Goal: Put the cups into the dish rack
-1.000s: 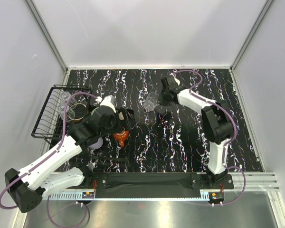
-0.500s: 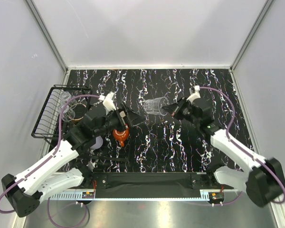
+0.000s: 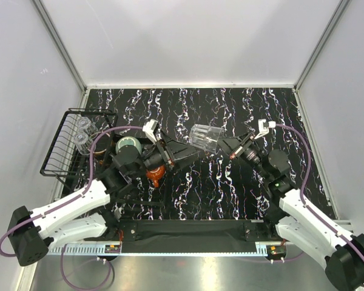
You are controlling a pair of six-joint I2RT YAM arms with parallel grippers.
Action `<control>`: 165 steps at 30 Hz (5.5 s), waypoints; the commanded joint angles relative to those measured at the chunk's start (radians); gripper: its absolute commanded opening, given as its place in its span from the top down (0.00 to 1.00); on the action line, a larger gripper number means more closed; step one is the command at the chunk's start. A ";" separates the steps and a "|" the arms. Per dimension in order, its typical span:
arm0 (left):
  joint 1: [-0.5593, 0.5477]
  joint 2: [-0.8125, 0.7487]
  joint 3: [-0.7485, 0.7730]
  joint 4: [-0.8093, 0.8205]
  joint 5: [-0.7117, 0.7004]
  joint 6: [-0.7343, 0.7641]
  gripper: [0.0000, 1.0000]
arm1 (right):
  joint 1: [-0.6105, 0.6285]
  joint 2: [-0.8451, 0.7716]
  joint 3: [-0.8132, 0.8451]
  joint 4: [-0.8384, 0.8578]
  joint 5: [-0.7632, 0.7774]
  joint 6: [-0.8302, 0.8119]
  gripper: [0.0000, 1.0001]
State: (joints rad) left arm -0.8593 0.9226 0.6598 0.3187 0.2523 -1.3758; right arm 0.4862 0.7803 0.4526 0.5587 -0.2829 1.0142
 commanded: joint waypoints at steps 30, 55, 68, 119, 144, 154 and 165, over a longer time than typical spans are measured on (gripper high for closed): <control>-0.142 0.044 0.146 0.075 -0.384 0.115 0.01 | 0.098 -0.055 -0.051 0.213 0.017 0.004 1.00; -0.142 0.065 0.098 0.214 -0.403 0.142 0.38 | 0.104 -0.010 -0.061 0.257 -0.039 -0.003 1.00; -0.142 0.024 0.081 0.166 -0.409 0.179 1.00 | 0.103 -0.045 -0.055 0.132 0.007 -0.034 0.30; -0.142 -0.122 0.044 -1.285 -1.087 0.227 1.00 | 0.104 -0.231 0.132 -0.797 0.498 -0.098 0.07; -0.142 -0.050 -0.012 -1.215 -1.076 0.205 0.28 | 0.103 -0.171 0.081 -0.718 0.450 -0.081 0.07; -0.142 -0.087 0.011 -1.238 -1.041 0.201 0.01 | 0.104 -0.171 0.075 -0.717 0.435 -0.077 0.07; -0.142 -0.152 0.148 -1.189 -0.805 0.317 0.01 | 0.104 -0.213 0.070 -0.842 0.475 -0.078 0.00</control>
State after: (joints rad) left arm -0.9970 0.7963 0.7303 -0.9241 -0.6369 -1.1027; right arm 0.5838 0.5900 0.5205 -0.2352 0.1650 0.9375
